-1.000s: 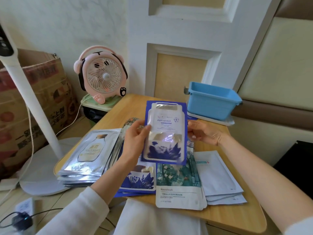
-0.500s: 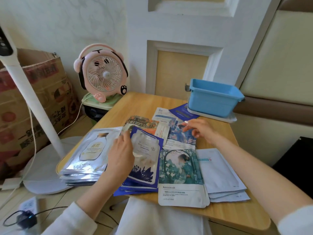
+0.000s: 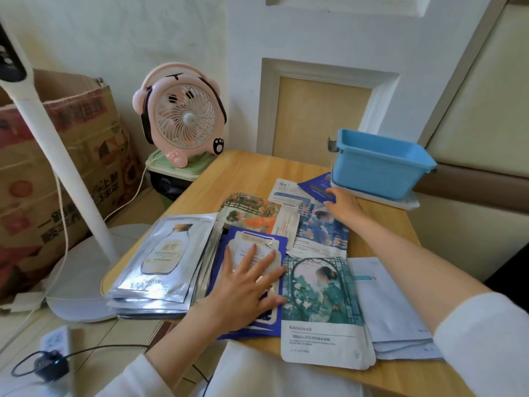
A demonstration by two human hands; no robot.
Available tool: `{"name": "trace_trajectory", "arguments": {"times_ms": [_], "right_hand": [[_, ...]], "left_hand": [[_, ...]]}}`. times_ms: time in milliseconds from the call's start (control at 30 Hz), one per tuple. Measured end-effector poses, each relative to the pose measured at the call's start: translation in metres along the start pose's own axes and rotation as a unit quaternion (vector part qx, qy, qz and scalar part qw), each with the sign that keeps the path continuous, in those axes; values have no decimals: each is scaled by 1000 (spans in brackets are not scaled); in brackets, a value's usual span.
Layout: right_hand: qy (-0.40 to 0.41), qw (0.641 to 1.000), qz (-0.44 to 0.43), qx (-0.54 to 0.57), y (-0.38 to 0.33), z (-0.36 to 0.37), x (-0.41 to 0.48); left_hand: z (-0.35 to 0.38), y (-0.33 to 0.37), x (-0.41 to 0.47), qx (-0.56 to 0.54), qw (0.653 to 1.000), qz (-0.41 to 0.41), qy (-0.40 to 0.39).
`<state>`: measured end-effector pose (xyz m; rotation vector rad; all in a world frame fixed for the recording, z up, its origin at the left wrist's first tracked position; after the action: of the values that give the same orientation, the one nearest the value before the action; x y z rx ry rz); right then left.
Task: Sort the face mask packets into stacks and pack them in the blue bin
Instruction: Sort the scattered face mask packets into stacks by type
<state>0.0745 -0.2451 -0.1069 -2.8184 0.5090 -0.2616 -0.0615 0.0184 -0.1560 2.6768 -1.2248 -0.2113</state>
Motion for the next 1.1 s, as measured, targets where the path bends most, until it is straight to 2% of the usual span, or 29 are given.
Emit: {"name": "trace_trajectory", "arguments": {"times_ms": [133,200,333,400,467,567,600,667,733,800,833,867,900,967,1033,1067,1100], "right_hand": [[-58,997,53,-20,7,25,17],[-57,994,65,-68,7,27,18],[-25,964,-7,-264,-12,13,18],[-12,957,-19,-288,-12,9,21],[52,973,-10,-225,-11,-10,21],[196,980,-33,-23,-22,-63,5],[236,969,-42,65,-24,-82,-2],[293,925,-34,239,-18,-117,-14],[266,877,0,400,-10,-128,-17],[174,838,24,517,-12,-122,-19],[129,819,23,559,-18,-117,-21],[90,801,21,591,-23,-112,-24],[52,787,15,614,-30,-106,-28],[-21,772,0,635,-41,-91,-35],[-86,782,-4,618,-48,-72,-43],[-111,794,-4,598,-50,-64,-48],[-131,805,-3,579,-51,-57,-54]], "left_hand": [[-5,-2,-1,-47,999,-22,8],[-5,-2,-1,-47,999,-25,2],[-5,-3,1,-46,998,-39,-6],[-5,-4,1,-51,998,-47,-9],[-4,-6,1,-48,998,-50,-12],[-2,-6,1,-44,998,-48,-10],[-2,-6,2,-44,998,-47,-9],[-3,-6,2,-51,997,-52,-21],[-5,-7,1,-58,995,-66,-41],[-20,-5,-1,-132,987,-84,-38],[-33,-5,5,-216,973,-81,1],[-49,-3,6,-319,943,-72,54],[-67,-5,5,-410,902,-75,112],[-85,-20,1,-558,796,-107,208],[-83,-23,-4,-691,677,-106,231],[-84,-21,-6,-723,644,-103,229],[-83,-22,-8,-729,637,-106,229]]}}
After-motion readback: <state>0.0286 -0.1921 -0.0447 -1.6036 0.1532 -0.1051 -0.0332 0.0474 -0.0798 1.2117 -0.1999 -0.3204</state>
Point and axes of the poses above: each hand's wrist, its own x-axis towards the middle knuckle, its own z-axis out of the palm, y = z × x, the point moved 10 cm from there along x, towards the middle knuckle, and after that the axes turned 11 degrees about -x, right-handed, at the moved point
